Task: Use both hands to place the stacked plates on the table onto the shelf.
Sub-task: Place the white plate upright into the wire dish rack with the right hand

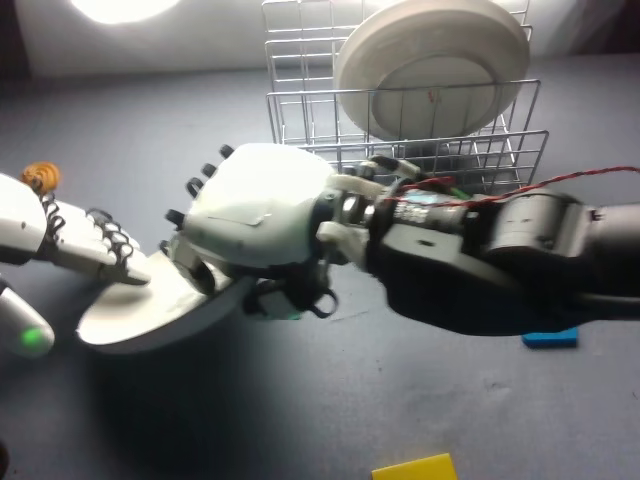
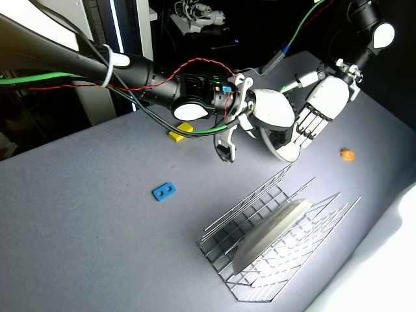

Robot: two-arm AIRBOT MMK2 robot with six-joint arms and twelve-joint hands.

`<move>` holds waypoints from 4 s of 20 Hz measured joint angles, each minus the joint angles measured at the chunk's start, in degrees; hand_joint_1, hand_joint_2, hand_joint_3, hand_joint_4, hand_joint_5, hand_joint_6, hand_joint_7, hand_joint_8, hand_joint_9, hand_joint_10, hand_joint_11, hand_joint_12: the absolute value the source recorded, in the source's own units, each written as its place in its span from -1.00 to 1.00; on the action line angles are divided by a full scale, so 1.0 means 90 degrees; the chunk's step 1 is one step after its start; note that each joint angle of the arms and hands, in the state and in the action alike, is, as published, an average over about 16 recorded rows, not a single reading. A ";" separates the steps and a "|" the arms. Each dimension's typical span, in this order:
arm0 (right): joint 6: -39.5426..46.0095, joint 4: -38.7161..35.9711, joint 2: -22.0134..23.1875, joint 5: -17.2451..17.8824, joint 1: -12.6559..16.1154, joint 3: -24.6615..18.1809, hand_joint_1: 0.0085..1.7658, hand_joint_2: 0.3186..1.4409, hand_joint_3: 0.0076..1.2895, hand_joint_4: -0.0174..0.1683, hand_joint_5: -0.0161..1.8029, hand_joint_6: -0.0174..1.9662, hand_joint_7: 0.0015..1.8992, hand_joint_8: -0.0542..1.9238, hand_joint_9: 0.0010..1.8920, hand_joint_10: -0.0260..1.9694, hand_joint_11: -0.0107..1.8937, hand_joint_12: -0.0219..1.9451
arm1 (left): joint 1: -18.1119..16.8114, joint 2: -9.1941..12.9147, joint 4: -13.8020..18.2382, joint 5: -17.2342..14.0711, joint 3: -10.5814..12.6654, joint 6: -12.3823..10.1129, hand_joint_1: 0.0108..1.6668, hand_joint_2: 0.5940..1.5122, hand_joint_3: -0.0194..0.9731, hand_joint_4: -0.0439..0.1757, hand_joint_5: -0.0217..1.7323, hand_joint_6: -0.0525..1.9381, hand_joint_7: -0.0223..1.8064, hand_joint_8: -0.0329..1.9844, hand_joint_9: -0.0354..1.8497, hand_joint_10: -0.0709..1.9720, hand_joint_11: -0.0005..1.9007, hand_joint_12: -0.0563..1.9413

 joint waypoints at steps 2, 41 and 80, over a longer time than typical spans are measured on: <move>0.0005 0.0070 0.0266 -0.0045 0.0041 -0.0280 0.46 0.12 -0.99 -0.81 0.03 -0.28 0.13 -0.36 0.17 -0.06 0.07 -0.08 | -0.0239 0.0043 0.0013 0.0037 -0.0019 0.0118 -0.99 0.23 -0.93 -0.64 -0.96 -0.94 -0.96 -0.97 -0.96 -0.99 -0.98 -0.94; 0.4707 -0.0372 0.3307 -0.1226 0.2413 -0.1479 0.56 0.13 -0.99 -0.89 0.12 -0.21 0.22 -0.31 0.18 -0.07 0.04 -0.04 | -0.1561 0.0838 0.0630 0.0732 -0.0669 0.1184 -0.99 0.22 -0.93 -0.56 -0.95 -0.94 -0.96 -0.97 -0.94 -0.99 -0.98 -0.94; 0.5449 0.1139 0.2053 -0.1008 0.1258 0.0704 0.57 0.16 -0.99 -0.90 0.04 -0.20 0.14 -0.15 0.13 0.01 -0.02 0.01 | -0.1498 0.0793 0.0681 0.0775 -0.0652 0.1184 -0.99 0.22 -0.93 -0.54 -0.95 -0.94 -0.95 -0.97 -0.95 -0.99 -0.98 -0.94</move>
